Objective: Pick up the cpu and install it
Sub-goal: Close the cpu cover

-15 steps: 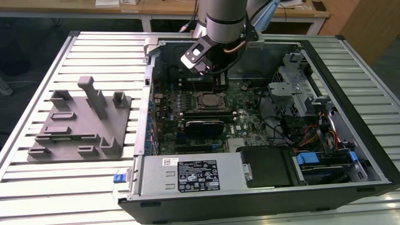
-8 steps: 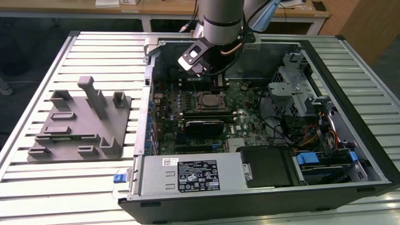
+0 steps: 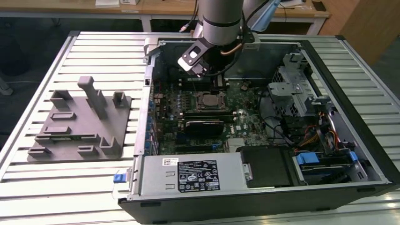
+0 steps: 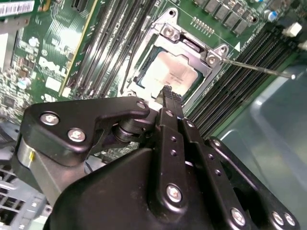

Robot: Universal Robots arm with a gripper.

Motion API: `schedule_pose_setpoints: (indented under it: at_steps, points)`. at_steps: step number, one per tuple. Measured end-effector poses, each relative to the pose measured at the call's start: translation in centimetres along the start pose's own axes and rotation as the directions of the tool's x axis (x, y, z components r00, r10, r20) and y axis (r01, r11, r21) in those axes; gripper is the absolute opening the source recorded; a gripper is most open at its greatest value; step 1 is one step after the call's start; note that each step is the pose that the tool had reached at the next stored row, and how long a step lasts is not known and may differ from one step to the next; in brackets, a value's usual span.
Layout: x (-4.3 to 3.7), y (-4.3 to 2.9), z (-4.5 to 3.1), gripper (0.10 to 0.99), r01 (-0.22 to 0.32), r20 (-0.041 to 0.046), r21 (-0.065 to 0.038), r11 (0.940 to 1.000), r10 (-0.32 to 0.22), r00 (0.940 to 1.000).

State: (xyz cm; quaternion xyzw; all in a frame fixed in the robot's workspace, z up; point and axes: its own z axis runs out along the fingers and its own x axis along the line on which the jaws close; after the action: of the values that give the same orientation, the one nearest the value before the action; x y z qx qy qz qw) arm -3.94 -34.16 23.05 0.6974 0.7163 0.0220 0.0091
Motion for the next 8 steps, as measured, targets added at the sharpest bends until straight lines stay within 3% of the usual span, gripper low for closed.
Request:
schedule_pose_setpoints:
  at_steps: [4, 8]
  points:
    - [0.0, 0.0, 0.04, 0.106, 0.074, -0.0032, 0.001, 0.9973, -0.074, 0.9973]
    - [0.0, -0.01, 0.08, 0.106, 0.145, -0.0065, 0.002, 0.9894, -0.145, 0.9894]
